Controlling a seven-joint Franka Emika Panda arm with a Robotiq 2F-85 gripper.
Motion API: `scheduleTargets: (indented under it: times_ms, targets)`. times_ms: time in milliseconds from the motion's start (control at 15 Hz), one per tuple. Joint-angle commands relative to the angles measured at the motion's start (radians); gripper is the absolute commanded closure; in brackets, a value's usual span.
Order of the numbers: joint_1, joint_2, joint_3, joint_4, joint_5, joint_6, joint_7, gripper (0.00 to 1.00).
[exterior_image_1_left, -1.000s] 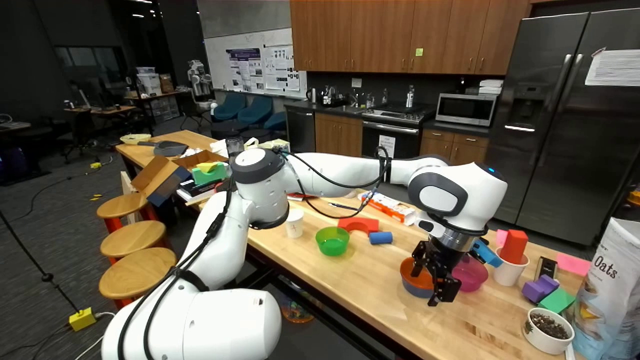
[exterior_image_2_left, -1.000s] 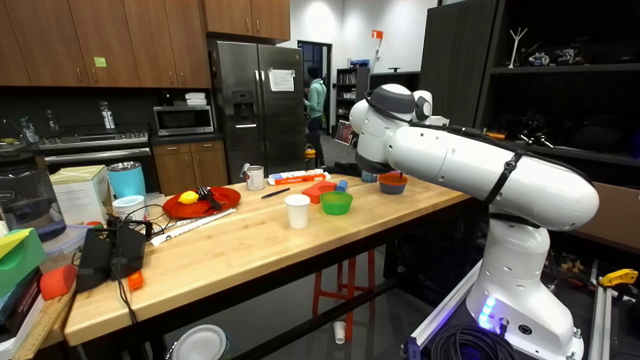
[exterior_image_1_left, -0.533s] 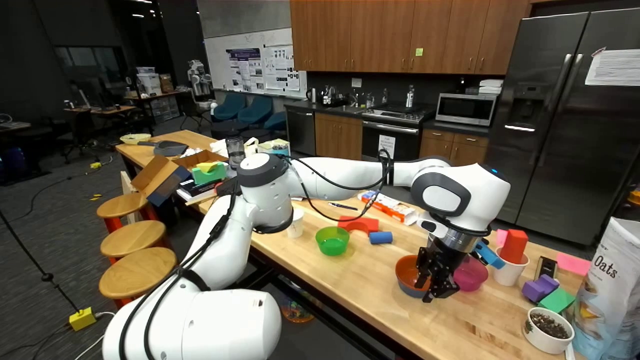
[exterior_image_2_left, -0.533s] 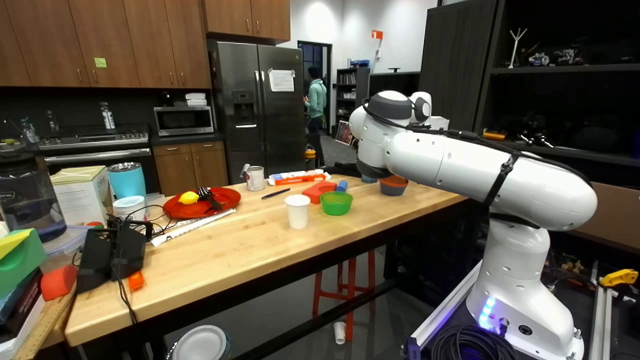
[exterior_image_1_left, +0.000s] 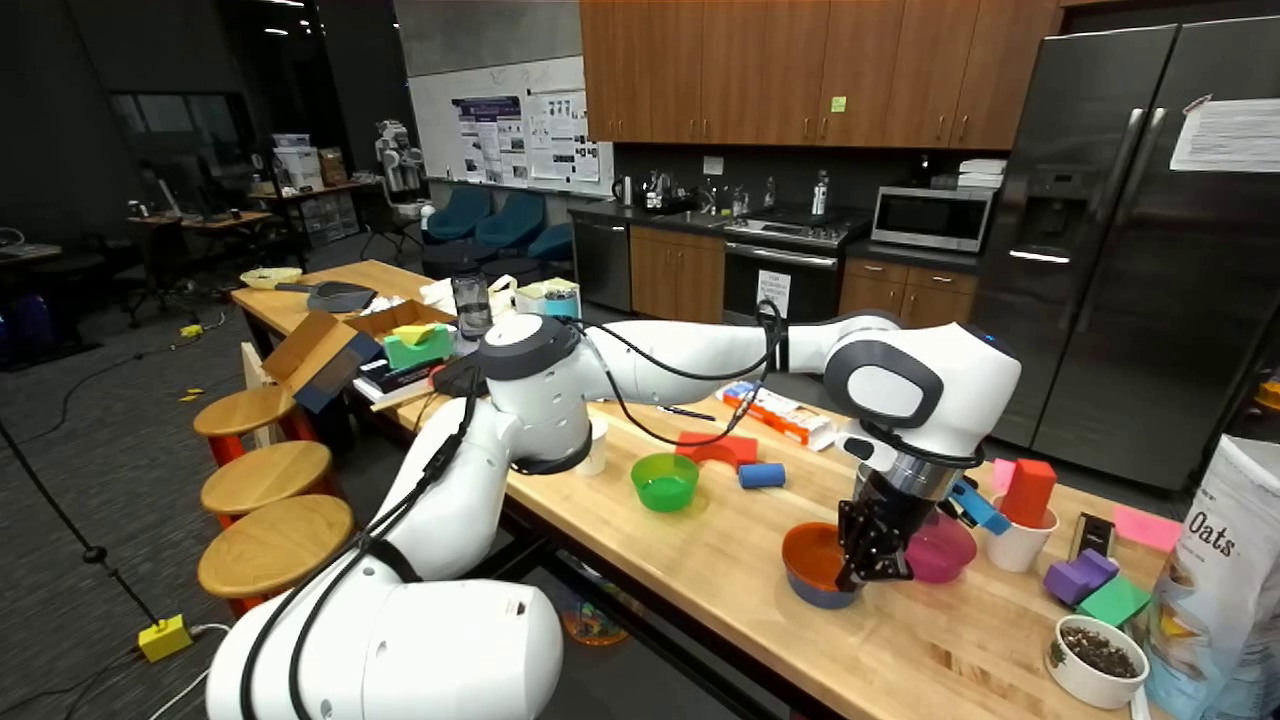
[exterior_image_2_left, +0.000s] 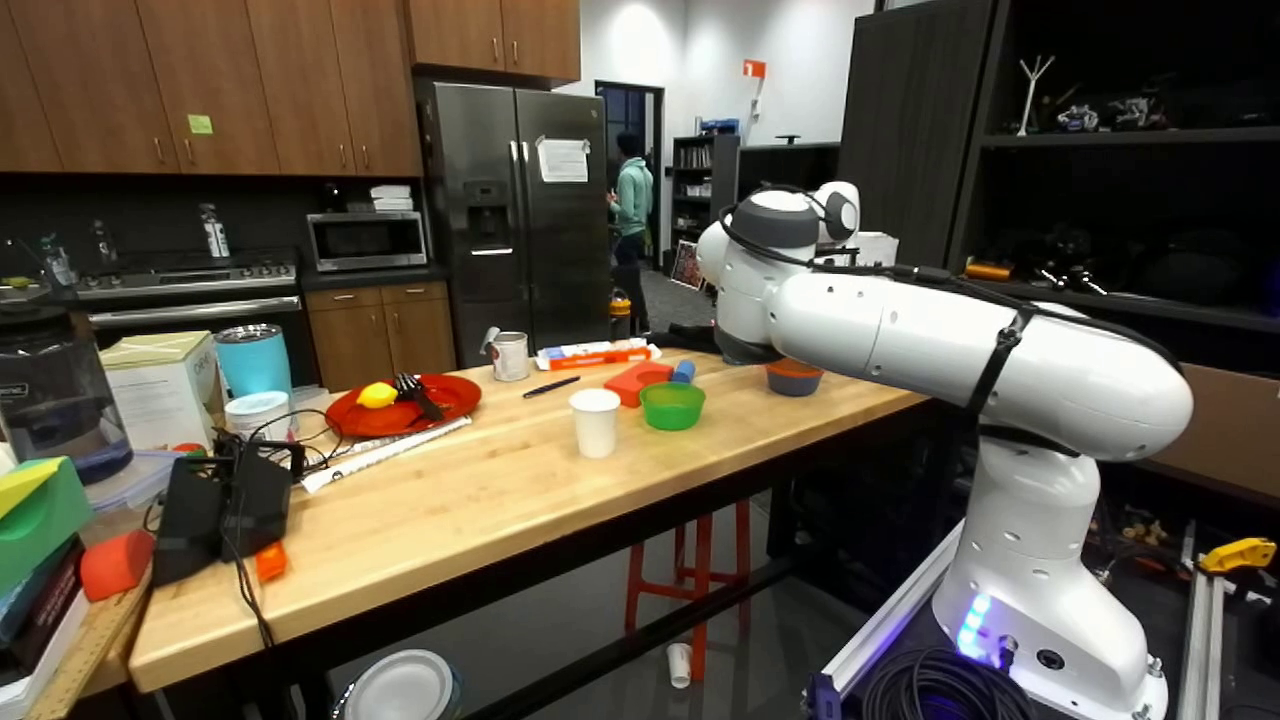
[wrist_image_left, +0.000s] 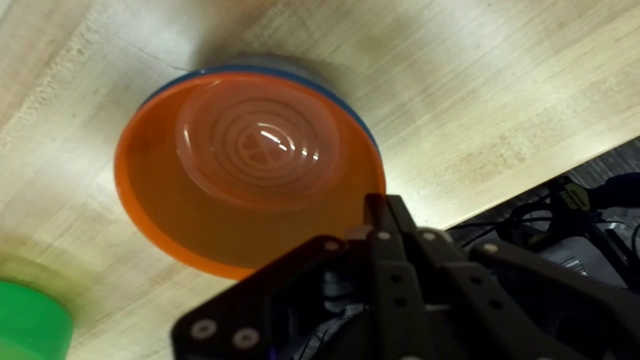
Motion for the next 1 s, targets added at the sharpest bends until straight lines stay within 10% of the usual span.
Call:
scheduleTargets:
  times_ms: [0, 933]
  targets:
    - [-0.019, 0.05, -0.039, 0.016, 0.036, -0.046, 0.0, 1.0]
    - [0.007, 0.046, -0.253, -0.009, 0.001, -0.007, 0.0, 1.0]
